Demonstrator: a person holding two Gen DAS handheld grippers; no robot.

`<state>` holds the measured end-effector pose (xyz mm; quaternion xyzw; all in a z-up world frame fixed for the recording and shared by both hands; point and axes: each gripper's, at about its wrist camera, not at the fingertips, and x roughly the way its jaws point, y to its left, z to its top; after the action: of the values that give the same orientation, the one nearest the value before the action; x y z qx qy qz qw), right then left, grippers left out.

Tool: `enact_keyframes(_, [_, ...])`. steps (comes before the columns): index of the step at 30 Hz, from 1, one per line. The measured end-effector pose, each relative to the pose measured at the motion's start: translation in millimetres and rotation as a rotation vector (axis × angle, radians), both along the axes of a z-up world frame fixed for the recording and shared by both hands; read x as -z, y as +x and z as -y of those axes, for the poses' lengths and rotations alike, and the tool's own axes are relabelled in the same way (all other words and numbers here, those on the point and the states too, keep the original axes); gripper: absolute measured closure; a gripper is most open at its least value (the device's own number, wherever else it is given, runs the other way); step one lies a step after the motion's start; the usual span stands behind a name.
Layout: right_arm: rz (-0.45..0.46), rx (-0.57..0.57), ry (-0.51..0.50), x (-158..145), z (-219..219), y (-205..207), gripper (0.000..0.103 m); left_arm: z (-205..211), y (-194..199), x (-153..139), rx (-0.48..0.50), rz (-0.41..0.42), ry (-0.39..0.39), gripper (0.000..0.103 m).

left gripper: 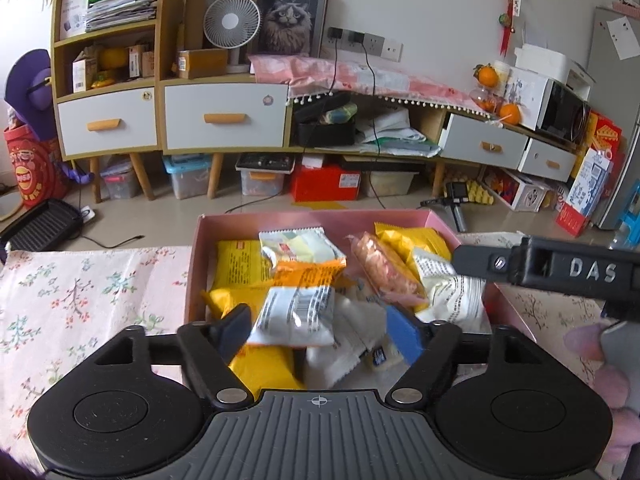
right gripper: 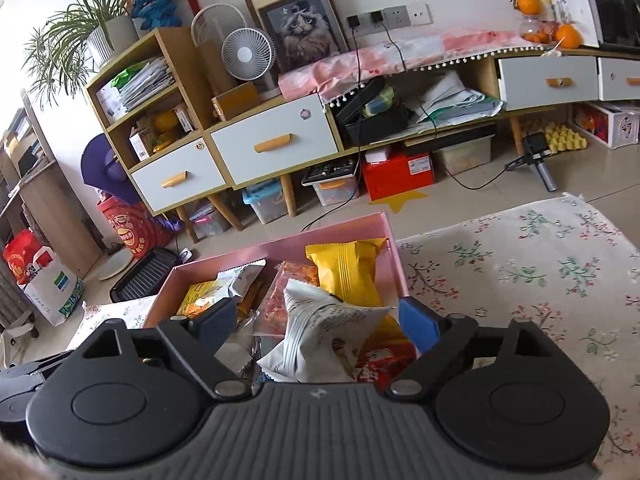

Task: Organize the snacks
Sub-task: 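Move both open tools back toward the remaining snacks beside the box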

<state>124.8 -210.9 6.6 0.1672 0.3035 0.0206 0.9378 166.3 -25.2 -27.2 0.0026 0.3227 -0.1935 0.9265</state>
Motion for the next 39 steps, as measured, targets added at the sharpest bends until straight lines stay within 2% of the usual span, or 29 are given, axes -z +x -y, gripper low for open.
enact_keyframes(5, [-0.013, 0.009, -0.035, -9, 0, -8, 0.009, -7, -13, -6, -0.017, -0.027, 0.020, 0.011])
enact_keyframes(14, [-0.047, -0.013, -0.093, -18, -3, -37, 0.000, -18, -48, -17, -0.035, -0.056, 0.059, 0.003])
enact_keyframes(27, [-0.136, -0.034, -0.197, -20, -13, -74, 0.000, -30, -97, -18, -0.084, -0.088, 0.149, 0.002])
enact_keyframes(35, [-0.245, -0.005, -0.196, 0, -15, -85, 0.000, -29, -108, -10, -0.042, -0.103, 0.162, 0.002])
enact_keyframes(39, [-0.295, 0.005, -0.137, 7, -8, -86, 0.000, -23, -103, 1, -0.013, -0.119, 0.147, 0.002])
